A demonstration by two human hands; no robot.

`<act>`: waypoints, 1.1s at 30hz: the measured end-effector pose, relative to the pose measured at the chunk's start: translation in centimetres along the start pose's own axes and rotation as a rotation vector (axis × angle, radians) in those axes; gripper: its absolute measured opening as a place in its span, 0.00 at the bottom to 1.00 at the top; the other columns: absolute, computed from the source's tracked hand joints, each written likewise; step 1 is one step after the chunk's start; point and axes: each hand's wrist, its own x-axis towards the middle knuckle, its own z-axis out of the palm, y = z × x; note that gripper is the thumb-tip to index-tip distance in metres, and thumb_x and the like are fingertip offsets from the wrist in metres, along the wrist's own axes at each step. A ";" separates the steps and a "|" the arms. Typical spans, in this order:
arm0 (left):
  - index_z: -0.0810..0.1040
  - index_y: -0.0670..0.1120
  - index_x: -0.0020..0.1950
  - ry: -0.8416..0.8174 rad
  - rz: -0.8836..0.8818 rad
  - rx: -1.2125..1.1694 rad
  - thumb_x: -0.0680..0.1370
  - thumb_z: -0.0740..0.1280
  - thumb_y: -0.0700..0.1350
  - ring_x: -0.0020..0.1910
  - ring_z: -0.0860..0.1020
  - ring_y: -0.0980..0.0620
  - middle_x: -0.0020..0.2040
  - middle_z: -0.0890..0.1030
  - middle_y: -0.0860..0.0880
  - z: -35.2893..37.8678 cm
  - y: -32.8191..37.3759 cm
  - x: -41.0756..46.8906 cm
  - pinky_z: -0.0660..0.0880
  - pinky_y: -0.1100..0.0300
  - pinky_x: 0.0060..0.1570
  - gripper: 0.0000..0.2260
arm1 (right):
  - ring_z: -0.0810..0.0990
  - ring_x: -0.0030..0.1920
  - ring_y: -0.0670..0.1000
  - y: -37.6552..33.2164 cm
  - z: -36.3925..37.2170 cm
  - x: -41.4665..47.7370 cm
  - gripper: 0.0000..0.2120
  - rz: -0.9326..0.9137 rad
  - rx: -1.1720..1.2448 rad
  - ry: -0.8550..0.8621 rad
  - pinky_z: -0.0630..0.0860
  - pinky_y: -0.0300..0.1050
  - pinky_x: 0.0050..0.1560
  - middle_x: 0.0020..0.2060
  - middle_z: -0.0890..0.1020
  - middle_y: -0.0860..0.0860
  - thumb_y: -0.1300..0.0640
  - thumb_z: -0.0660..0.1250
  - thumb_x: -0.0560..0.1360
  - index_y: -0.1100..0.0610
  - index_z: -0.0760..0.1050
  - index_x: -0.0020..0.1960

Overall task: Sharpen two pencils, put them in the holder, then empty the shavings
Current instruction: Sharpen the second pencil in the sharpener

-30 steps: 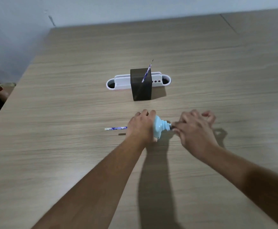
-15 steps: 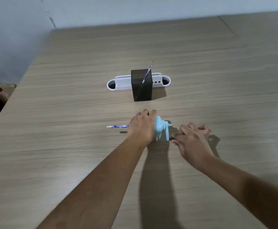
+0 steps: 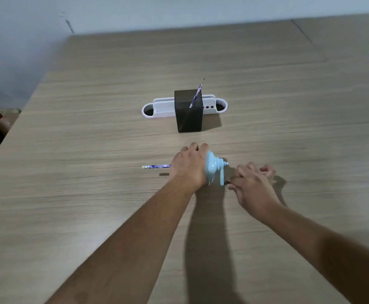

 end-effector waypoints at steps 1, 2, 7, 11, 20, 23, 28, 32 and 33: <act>0.65 0.47 0.63 -0.004 0.004 -0.002 0.62 0.78 0.51 0.57 0.73 0.45 0.60 0.73 0.47 0.0 -0.1 0.0 0.73 0.52 0.53 0.35 | 0.70 0.43 0.50 0.1 -1.2 0.1 0.03 -0.047 -0.017 0.073 0.50 0.46 0.46 0.33 0.75 0.47 0.54 0.68 0.68 0.47 0.81 0.38; 0.65 0.47 0.63 -0.006 0.014 -0.006 0.63 0.78 0.51 0.57 0.73 0.45 0.60 0.73 0.47 -0.1 -0.1 0.0 0.73 0.52 0.53 0.34 | 0.70 0.43 0.50 0.1 -2.3 0.8 0.05 -0.061 -0.044 0.129 0.47 0.45 0.45 0.33 0.75 0.46 0.53 0.66 0.69 0.47 0.81 0.39; 0.66 0.47 0.62 -0.007 0.018 -0.022 0.62 0.78 0.51 0.57 0.73 0.45 0.59 0.73 0.47 -0.1 -0.1 0.0 0.72 0.52 0.52 0.33 | 0.70 0.54 0.53 -0.1 -2.2 8.0 0.09 0.162 -0.057 0.005 0.52 0.51 0.52 0.45 0.77 0.48 0.53 0.61 0.76 0.45 0.80 0.49; 0.66 0.47 0.63 0.007 -0.005 -0.029 0.62 0.78 0.51 0.57 0.73 0.45 0.59 0.73 0.47 -0.1 0.1 0.0 0.72 0.52 0.52 0.34 | 0.70 0.54 0.53 0.4 1.6 4.5 0.08 0.167 -0.074 -0.212 0.57 0.53 0.53 0.46 0.76 0.49 0.60 0.64 0.73 0.50 0.79 0.47; 0.67 0.47 0.62 -0.007 0.018 -0.004 0.62 0.78 0.51 0.57 0.73 0.45 0.59 0.73 0.47 -0.1 0.1 0.1 0.72 0.52 0.52 0.33 | 0.69 0.54 0.53 0.4 -2.8 7.8 0.09 0.137 -0.044 -0.013 0.53 0.52 0.52 0.45 0.77 0.47 0.51 0.61 0.77 0.44 0.80 0.49; 0.67 0.47 0.62 0.013 0.005 -0.004 0.61 0.78 0.51 0.57 0.74 0.45 0.59 0.73 0.47 0.1 0.2 0.2 0.73 0.51 0.53 0.34 | 0.68 0.58 0.54 0.8 0.2 7.4 0.11 0.174 -0.067 -0.231 0.58 0.57 0.58 0.50 0.76 0.49 0.56 0.60 0.77 0.47 0.79 0.51; 0.66 0.47 0.63 0.026 -0.005 -0.005 0.61 0.78 0.49 0.57 0.74 0.45 0.59 0.73 0.46 0.2 0.3 0.1 0.73 0.51 0.53 0.35 | 0.74 0.48 0.53 0.5 1.5 0.7 0.04 0.081 -0.036 -0.068 0.50 0.47 0.45 0.39 0.77 0.48 0.53 0.68 0.72 0.47 0.81 0.43; 0.63 0.47 0.66 -0.026 -0.012 -0.020 0.59 0.80 0.51 0.62 0.72 0.44 0.63 0.71 0.46 -0.2 0.3 -0.2 0.70 0.51 0.59 0.41 | 0.72 0.52 0.51 0.3 -0.7 0.4 0.07 0.105 -0.001 -0.087 0.52 0.50 0.51 0.43 0.77 0.46 0.51 0.65 0.74 0.45 0.81 0.48; 0.61 0.48 0.68 -0.040 -0.005 -0.028 0.57 0.81 0.53 0.65 0.70 0.44 0.66 0.69 0.47 -0.5 0.3 -0.4 0.67 0.50 0.63 0.46 | 0.71 0.54 0.51 0.3 -1.3 0.9 0.09 0.118 0.014 -0.105 0.53 0.52 0.55 0.47 0.77 0.45 0.50 0.63 0.75 0.44 0.79 0.52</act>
